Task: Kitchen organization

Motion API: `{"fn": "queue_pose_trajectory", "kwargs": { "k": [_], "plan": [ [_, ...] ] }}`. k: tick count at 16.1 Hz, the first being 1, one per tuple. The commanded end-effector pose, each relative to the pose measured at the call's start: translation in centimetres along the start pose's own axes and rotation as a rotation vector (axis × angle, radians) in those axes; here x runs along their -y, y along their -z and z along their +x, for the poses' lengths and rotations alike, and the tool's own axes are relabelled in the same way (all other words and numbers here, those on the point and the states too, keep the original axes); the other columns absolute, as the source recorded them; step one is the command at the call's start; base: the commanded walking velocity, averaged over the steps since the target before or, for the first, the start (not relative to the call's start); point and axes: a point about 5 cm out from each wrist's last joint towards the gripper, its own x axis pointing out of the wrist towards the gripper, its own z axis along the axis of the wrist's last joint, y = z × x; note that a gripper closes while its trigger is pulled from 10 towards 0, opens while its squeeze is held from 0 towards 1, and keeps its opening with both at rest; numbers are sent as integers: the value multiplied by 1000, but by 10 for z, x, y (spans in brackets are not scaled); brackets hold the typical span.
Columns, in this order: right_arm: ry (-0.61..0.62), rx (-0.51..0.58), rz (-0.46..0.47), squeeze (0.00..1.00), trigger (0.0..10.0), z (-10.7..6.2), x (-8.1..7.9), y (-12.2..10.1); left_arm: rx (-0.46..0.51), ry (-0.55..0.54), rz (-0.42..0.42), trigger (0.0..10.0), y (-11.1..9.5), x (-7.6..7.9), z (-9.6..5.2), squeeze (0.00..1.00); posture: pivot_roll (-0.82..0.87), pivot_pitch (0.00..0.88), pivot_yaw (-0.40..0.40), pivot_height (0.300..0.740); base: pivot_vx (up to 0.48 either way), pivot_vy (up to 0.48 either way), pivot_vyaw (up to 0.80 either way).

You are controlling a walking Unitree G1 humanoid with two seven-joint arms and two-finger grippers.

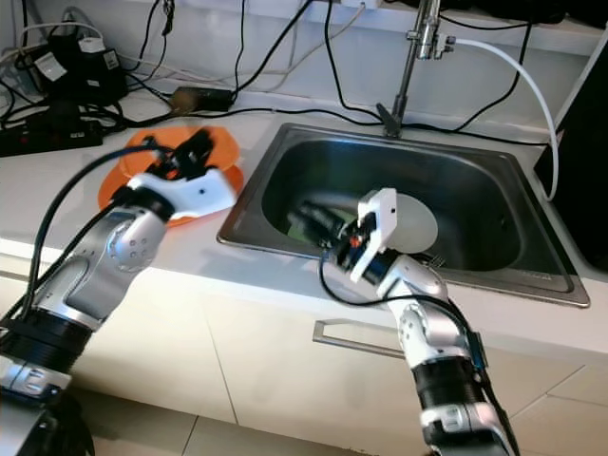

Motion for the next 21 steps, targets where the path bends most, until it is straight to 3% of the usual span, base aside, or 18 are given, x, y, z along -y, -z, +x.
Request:
{"fn": "queue_pose_trajectory", "kwargs": {
  "k": [1, 4, 5, 7, 8, 9, 10, 11, 16, 18, 21],
  "plan": [
    [95, 35, -32, 0, 10000, 0, 12, -10, 103, -43, -54, 10000, -20, -12, 4, 0, 123, 0, -16, 740, 0, 0, 0],
    [196, 34, -80, 0, 10000, 0, 22, -13, 196, -67, -191, 10000, -45, -17, 6, 0, 128, 0, -19, 740, 0, 0, 0],
    [235, 24, -104, 0, 10000, 1, 26, -14, 217, -84, -285, 10000, -53, -19, 7, 0, 125, 0, -17, 740, 0, 0, 0],
    [282, 14, -151, 455, 10000, 2, 29, -14, 228, -75, -437, 10000, -59, -18, 9, 0, 123, 0, -17, 740, 0, 0, 0],
    [288, 12, -173, 1000, 10000, 2, 29, -15, 227, -75, -501, 10000, -61, -17, 10, 0, 123, 0, -17, 740, 0, 0, 0],
    [286, -28, -289, 1000, 10000, 4, 28, -14, 235, -74, -603, 10000, -61, -15, 10, 0, 117, 0, -13, 740, 0, 0, 0],
    [287, -42, -326, 933, 10000, 4, 27, -13, 226, -69, -656, 10000, -61, -13, 11, 0, 117, 0, -13, 740, 0, 0, 0],
    [291, -73, -448, 0, 10000, 7, 26, -13, 192, -49, -817, 10000, -61, -11, 12, 0, 119, 0, -14, 740, 0, 0, 0],
    [268, -71, -737, 0, 10000, 15, 18, -18, 132, -56, -1111, 10000, -57, -9, 11, 0, 122, 0, -13, 740, 0, 0, 0],
    [270, -62, -809, 0, 10000, 18, 15, -19, 95, -47, -1128, 10000, -53, -6, 11, 0, 122, 0, -13, 740, 0, 0, 0],
    [303, -30, -830, 0, 10000, 18, 17, -21, 90, -16, -1192, 10000, -57, -3, 11, 0, 121, 0, -14, 740, 0, 0, 0]
  ]
}}
